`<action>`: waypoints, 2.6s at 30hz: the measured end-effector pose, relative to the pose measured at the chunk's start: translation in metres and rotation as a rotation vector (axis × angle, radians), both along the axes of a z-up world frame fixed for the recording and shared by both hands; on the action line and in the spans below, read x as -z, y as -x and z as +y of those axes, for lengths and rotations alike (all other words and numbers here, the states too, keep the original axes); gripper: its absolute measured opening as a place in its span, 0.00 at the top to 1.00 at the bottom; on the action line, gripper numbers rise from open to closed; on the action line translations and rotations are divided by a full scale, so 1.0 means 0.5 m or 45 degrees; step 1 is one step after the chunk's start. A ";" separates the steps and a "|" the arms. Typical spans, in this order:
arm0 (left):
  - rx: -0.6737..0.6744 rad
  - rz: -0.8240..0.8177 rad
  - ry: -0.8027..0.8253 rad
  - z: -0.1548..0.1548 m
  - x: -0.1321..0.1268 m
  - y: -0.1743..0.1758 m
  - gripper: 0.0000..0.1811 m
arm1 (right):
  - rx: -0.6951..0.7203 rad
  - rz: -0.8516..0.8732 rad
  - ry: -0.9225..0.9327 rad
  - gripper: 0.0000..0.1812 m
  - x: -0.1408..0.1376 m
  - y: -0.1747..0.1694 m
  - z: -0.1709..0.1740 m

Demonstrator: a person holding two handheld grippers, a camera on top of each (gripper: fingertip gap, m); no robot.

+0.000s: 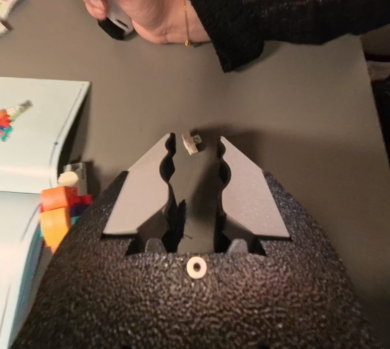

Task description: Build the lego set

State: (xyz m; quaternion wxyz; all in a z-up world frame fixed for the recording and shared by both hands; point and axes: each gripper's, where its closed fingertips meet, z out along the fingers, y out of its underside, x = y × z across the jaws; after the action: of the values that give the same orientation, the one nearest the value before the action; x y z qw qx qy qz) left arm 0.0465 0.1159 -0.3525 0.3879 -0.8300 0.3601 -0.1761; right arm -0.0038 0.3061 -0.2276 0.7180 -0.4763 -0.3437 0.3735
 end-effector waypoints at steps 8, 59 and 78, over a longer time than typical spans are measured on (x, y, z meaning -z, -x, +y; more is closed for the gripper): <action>-0.436 -0.253 -0.907 0.048 -0.241 0.151 0.77 | -0.022 -0.002 -0.016 0.92 -0.001 0.004 -0.006; -0.191 -0.214 -0.090 -0.050 -0.066 -0.013 0.56 | -0.095 -0.076 -0.127 0.92 0.003 -0.010 -0.047; -0.218 -0.237 0.146 -0.073 -0.003 -0.069 0.56 | -0.141 -0.080 -0.113 0.92 0.006 0.009 -0.057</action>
State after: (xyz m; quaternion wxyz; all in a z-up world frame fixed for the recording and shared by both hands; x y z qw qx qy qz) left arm 0.0809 0.0795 -0.3511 0.3852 -0.8585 0.2398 -0.2391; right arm -0.0085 0.2777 -0.2305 0.7054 -0.4359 -0.4080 0.3819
